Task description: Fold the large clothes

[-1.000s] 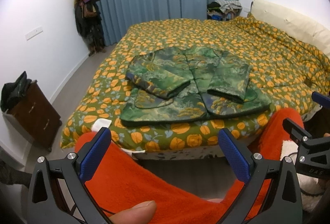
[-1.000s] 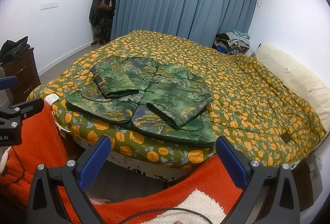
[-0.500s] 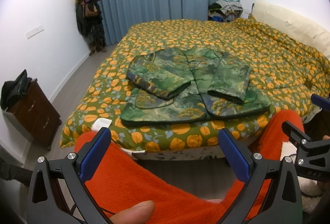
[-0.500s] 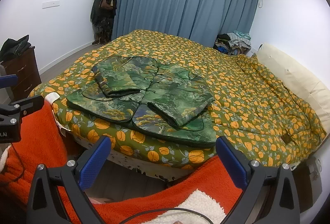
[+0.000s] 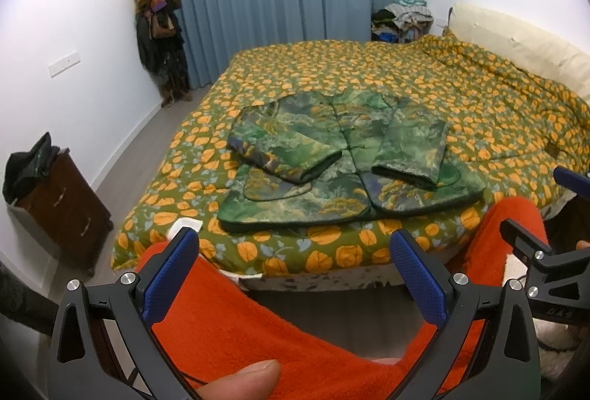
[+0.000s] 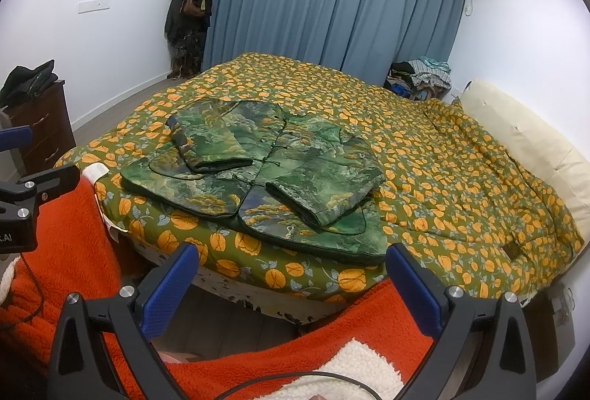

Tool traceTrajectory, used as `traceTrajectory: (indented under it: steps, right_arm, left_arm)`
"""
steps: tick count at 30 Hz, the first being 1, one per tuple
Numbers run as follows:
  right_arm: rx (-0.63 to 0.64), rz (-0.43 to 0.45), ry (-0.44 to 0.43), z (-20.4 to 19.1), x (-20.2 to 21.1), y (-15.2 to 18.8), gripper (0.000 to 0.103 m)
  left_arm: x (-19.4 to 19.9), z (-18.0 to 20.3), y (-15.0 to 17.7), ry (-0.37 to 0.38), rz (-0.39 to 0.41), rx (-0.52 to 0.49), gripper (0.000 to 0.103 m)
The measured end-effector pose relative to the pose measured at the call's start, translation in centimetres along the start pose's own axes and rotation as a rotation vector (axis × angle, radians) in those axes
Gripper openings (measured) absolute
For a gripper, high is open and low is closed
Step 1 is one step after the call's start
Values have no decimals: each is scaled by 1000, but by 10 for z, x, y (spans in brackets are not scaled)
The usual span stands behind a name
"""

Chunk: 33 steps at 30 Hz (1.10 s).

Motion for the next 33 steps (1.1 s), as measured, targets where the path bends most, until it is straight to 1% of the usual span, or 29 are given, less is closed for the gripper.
traceTrajectory:
  steps: [6, 10, 23, 27, 29, 31, 33]
  right_arm:
    - [1, 1, 0, 0, 0, 0, 103]
    - [12, 2, -1, -4, -1, -1, 103]
    - [9, 4, 0, -4, -1, -2, 103]
    - [1, 26, -11, 0, 0, -6, 103]
    - [-14, 41, -14, 8, 1, -10, 103]
    - [-27, 53, -19, 18, 2, -14, 103]
    - [-31, 75, -9, 30, 2, -20, 103]
  left_arm:
    - [4, 2, 1, 2, 21, -11, 103]
    - [2, 2, 2, 13, 14, -8, 103]
    - [7, 3, 2, 13, 35, -8, 103]
    - [11, -2, -10, 30, 84, -17, 103]
    - [13, -4, -16, 27, 128, -24, 103]
    - [12, -5, -24, -10, 182, -57, 103]
    - [2, -5, -29, -46, 195, -93, 103]
Point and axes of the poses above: each gripper's, at about its wrist camera, not at the fingertips, and x roughly against the way its jaws point, z to its right, y to its underside, the point moved 5 cm from there along -x, roughly the way its jaws point, and after that the axes turned 11 degrees about x, right-handed, at the moved point
